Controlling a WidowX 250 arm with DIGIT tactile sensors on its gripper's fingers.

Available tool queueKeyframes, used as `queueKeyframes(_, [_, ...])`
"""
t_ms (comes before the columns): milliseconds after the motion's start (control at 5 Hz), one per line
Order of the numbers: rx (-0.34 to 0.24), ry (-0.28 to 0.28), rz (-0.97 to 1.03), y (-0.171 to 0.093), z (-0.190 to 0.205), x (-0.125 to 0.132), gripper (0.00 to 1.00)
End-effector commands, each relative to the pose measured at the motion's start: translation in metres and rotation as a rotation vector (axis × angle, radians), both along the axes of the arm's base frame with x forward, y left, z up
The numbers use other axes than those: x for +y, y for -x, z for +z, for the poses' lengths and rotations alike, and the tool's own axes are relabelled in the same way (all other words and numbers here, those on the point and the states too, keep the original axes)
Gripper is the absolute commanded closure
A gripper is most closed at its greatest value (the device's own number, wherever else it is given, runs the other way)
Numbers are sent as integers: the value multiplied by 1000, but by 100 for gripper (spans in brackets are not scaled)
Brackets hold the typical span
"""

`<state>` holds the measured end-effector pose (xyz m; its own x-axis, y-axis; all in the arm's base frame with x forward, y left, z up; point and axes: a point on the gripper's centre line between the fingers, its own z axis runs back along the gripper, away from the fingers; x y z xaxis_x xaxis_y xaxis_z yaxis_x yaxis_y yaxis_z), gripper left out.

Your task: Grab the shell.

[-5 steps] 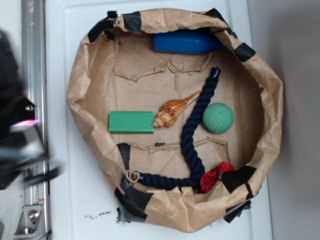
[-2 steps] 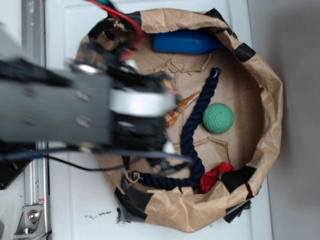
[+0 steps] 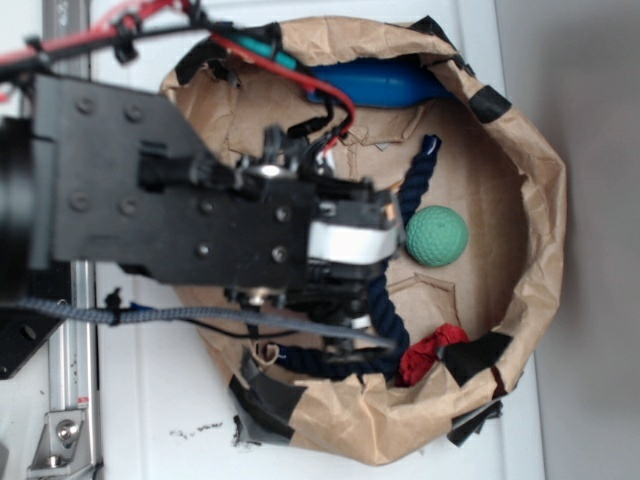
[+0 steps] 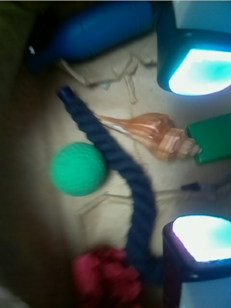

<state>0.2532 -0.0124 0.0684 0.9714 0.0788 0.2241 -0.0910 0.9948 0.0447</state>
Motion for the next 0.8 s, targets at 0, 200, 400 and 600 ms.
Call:
queueKeyframes(0, [-34,-12,-69,-34,-36,25,0])
queueKeyframes(200, [-28,-8,-22,-56,-47,18,0])
queueKeyframes(400, [9,-18,39,-60,-53,12,100])
queueKeyframes(600, [5,-4,2,-50,-38,6,100])
